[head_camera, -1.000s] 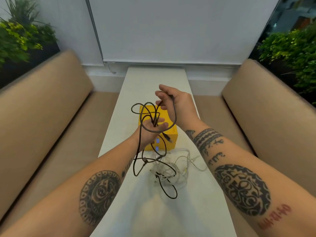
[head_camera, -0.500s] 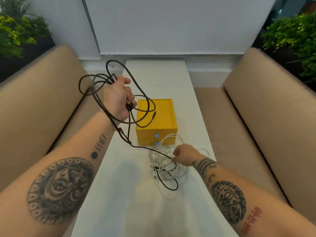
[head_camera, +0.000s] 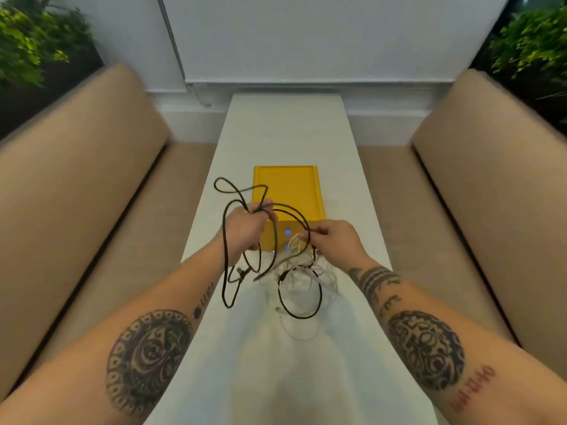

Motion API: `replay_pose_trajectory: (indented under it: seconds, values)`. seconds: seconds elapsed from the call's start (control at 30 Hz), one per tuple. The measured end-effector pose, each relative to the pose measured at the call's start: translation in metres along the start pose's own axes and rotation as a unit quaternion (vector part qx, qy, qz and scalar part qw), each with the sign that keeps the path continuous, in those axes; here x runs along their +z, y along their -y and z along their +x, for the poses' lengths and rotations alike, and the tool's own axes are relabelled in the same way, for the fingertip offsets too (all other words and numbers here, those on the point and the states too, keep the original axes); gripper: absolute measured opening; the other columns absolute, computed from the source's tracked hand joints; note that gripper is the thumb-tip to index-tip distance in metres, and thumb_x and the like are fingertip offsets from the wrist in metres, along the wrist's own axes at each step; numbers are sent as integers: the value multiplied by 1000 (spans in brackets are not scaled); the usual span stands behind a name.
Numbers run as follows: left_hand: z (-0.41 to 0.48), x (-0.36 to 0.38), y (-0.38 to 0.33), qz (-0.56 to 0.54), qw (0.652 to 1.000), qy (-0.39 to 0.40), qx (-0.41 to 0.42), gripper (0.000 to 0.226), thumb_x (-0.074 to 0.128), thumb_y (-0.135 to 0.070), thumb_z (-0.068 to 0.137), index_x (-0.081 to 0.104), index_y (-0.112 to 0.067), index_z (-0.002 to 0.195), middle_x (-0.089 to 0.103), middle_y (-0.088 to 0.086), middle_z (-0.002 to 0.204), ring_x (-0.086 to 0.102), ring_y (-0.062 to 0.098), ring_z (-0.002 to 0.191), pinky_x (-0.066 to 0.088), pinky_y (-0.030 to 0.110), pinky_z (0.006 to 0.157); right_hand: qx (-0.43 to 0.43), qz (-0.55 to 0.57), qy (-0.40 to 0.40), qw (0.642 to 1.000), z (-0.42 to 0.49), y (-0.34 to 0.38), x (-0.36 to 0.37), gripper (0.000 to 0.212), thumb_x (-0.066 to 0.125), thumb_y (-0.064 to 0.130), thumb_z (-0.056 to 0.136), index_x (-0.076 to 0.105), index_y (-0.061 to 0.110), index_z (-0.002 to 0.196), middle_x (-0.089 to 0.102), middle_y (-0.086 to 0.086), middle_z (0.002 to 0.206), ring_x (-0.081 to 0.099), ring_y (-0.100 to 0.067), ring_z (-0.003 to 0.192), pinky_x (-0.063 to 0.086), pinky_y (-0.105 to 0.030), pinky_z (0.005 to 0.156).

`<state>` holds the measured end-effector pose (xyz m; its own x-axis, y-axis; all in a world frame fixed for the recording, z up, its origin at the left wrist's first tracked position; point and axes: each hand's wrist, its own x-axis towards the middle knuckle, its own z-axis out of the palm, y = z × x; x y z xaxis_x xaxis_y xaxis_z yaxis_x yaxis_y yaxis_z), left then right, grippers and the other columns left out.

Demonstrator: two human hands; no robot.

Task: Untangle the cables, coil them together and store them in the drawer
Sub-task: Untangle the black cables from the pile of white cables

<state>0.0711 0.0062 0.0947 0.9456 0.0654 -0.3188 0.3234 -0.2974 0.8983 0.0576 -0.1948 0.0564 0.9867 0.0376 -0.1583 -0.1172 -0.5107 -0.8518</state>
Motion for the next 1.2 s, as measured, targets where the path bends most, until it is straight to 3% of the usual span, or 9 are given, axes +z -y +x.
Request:
replay_pose_trajectory:
  seconds: [0.13, 0.23, 0.37, 0.57, 0.67, 0.8, 0.9, 1.07, 1.2]
  values:
    - [0, 11, 21, -85, 995, 51, -26, 40, 48, -48, 103, 71, -15, 101, 51, -2, 61, 30, 12, 43, 29, 24, 44, -6, 117, 69, 991, -1, 39, -11, 14, 72, 23, 92, 77, 10, 90, 70, -3, 73, 64, -10, 62, 56, -29, 62]
    - [0, 14, 17, -89, 991, 101, 2, 21, 57, -36, 101, 71, -19, 103, 64, 1, 78, 36, 14, 46, 34, 25, 45, -6, 183, 68, 981, 1, 60, -12, 13, 70, 23, 94, 76, 12, 92, 71, -13, 82, 59, -17, 64, 54, -27, 58]
    - [-4, 12, 12, -42, 973, 218, 57, 15, 65, -24, 93, 73, -18, 104, 57, -8, 66, 38, 11, 51, 33, 22, 49, -32, 206, 33, 978, 10, 76, -15, 16, 69, 23, 95, 75, 7, 96, 66, -6, 76, 55, -16, 62, 51, -26, 57]
    - [-8, 23, 11, -41, 985, 154, 69, 15, 60, -14, 99, 72, -9, 92, 65, -1, 66, 49, 10, 51, 35, 21, 48, -13, 275, 11, 961, 7, 72, -8, 17, 61, 20, 100, 72, 9, 107, 69, -4, 91, 59, -19, 77, 56, -30, 68]
    - [-1, 15, 16, -129, 980, 150, 35, 22, 52, -19, 104, 70, -10, 94, 62, 3, 68, 38, 10, 46, 28, 21, 45, -21, 132, -2, 991, 9, 41, -7, 30, 53, 11, 99, 64, 18, 127, 68, 1, 119, 63, -16, 107, 53, -39, 96]
    - [6, 8, 18, -227, 959, 171, 3, 28, 45, -21, 107, 68, -8, 97, 62, 2, 68, 29, 9, 42, 23, 23, 45, -68, -65, 235, 968, -16, 15, 0, 43, 64, 22, 93, 50, 48, 124, 64, 9, 125, 60, -14, 113, 48, -32, 95]
    - [14, 5, 23, -262, 954, 143, -16, 29, 46, -28, 107, 67, -10, 99, 61, -1, 69, 30, 9, 43, 25, 24, 45, -85, -134, 194, 968, -18, 3, 4, 24, 56, 28, 98, 54, 49, 111, 65, 12, 101, 59, -16, 92, 45, -33, 79]
    - [28, -16, 15, -369, 928, 3, -43, 28, 48, -35, 106, 64, -15, 93, 53, -7, 63, 30, 5, 39, 27, 19, 40, -57, -250, 91, 962, -20, -52, -1, 40, 51, 14, 97, 67, 33, 128, 72, 6, 110, 63, -16, 96, 40, -8, 75]
    - [38, -36, 8, -378, 922, -57, -59, 29, 48, -37, 105, 65, -17, 93, 54, -10, 61, 30, 4, 43, 26, 20, 47, -32, -338, 95, 936, -30, -83, 1, 30, 54, 23, 98, 71, 36, 119, 73, -2, 108, 67, -27, 98, 53, -35, 85]
